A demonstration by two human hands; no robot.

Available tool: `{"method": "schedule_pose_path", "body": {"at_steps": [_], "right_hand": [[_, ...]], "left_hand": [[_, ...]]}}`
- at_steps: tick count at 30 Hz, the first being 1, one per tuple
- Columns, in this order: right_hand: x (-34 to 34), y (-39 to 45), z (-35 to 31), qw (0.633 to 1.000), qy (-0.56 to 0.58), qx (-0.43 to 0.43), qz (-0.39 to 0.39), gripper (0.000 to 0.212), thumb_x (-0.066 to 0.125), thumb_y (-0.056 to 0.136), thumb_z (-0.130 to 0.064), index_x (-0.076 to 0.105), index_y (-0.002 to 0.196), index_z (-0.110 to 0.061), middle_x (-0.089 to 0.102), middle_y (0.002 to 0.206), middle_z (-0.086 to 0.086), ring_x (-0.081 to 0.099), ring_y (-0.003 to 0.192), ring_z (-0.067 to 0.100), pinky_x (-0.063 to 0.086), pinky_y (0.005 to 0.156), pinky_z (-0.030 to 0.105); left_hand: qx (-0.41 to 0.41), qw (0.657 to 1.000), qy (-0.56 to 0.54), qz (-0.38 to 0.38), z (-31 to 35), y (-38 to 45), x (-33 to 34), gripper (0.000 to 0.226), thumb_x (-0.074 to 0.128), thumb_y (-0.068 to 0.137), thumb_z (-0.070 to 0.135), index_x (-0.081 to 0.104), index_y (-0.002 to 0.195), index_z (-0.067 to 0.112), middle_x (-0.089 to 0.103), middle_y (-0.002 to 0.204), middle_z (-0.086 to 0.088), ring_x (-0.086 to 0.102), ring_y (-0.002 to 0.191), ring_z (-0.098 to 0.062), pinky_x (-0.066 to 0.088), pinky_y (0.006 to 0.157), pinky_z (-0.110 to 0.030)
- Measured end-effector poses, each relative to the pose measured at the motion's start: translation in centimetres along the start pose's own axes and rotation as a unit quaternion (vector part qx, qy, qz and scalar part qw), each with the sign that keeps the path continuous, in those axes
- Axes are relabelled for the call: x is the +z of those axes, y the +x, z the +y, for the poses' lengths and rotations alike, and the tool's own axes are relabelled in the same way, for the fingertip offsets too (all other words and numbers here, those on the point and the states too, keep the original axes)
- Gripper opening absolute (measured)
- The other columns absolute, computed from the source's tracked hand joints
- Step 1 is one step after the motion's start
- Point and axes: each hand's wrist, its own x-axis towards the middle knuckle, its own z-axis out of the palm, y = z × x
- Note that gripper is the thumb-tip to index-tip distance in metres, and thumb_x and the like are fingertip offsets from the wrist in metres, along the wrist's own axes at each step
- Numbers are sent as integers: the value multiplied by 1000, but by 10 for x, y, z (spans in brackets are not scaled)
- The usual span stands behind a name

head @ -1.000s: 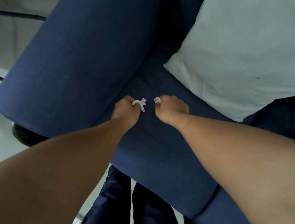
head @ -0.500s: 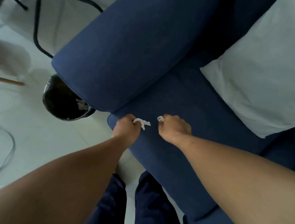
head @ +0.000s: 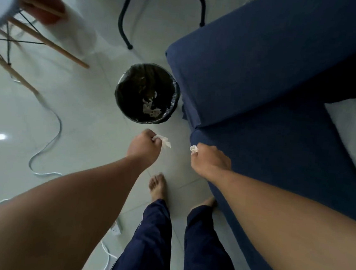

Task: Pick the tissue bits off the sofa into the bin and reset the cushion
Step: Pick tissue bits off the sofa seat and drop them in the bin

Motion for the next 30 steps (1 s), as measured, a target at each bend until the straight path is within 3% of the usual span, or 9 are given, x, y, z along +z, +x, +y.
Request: {"method": "schedule_pose_path", "body": {"at_steps": [8, 13, 16, 18, 20, 23, 27, 30], "right_hand": [[18, 23, -51, 1000, -22, 3, 7, 35, 38, 101, -41, 60, 123, -25, 64, 123, 8, 60, 111, 34, 37, 75, 37], [30, 34, -64, 999, -26, 17, 15, 38, 34, 102, -45, 61, 118, -25, 65, 119, 11, 61, 107, 37, 37, 74, 38], [34, 38, -69, 999, -19, 10, 34, 41, 30, 102, -49, 61, 114, -25, 66, 115, 13, 60, 103, 38, 37, 73, 39], [34, 40, -74, 999, -14, 7, 42, 39, 29, 103, -49, 59, 107, -24, 66, 111, 12, 59, 96, 36, 37, 71, 40], [33, 44, -80, 999, -8, 10, 41, 38, 29, 103, -49, 58, 104, -24, 65, 110, 12, 58, 96, 35, 38, 72, 40], [29, 52, -93, 999, 0, 12, 41, 38, 29, 102, -49, 57, 104, -25, 65, 113, 12, 59, 102, 38, 39, 74, 41], [20, 64, -120, 999, 7, -3, 45, 30, 30, 101, -49, 49, 94, -27, 66, 112, 11, 57, 95, 36, 38, 73, 41], [10, 75, -141, 998, 20, -7, 60, 25, 33, 98, -47, 50, 95, -29, 64, 111, 8, 56, 94, 36, 37, 72, 39]], "left_hand": [[-21, 997, -64, 49, -14, 67, -51, 20, 49, 85, 36, 63, 91, 23, 57, 75, 8, 55, 75, -21, 36, 60, -27], [-45, 993, -103, 46, -16, 101, -72, 30, 48, 84, 40, 67, 98, 22, 66, 84, 3, 57, 67, -9, 34, 48, -23], [-63, 989, -128, 34, -18, 113, -76, 34, 58, 86, 44, 64, 113, 24, 68, 100, 2, 65, 82, -17, 48, 58, -27], [-61, 987, -150, 11, -20, 119, -77, 55, 65, 86, 45, 56, 136, 25, 68, 115, 4, 65, 102, -19, 56, 82, -33], [-56, 986, -160, -11, -24, 120, -77, 68, 68, 88, 40, 45, 149, 23, 64, 130, 3, 63, 114, -20, 54, 96, -36], [-53, 988, -143, -13, -36, 117, -76, 67, 68, 89, 38, 44, 150, 22, 62, 133, 0, 61, 117, -21, 52, 96, -31], [-51, 993, -107, -17, -59, 112, -74, 64, 67, 88, 37, 47, 147, 22, 63, 132, 1, 61, 116, -20, 48, 88, -27], [-55, 994, -97, -22, -72, 108, -75, 62, 65, 87, 38, 49, 145, 23, 64, 119, 5, 61, 107, -18, 43, 79, -25]]}}
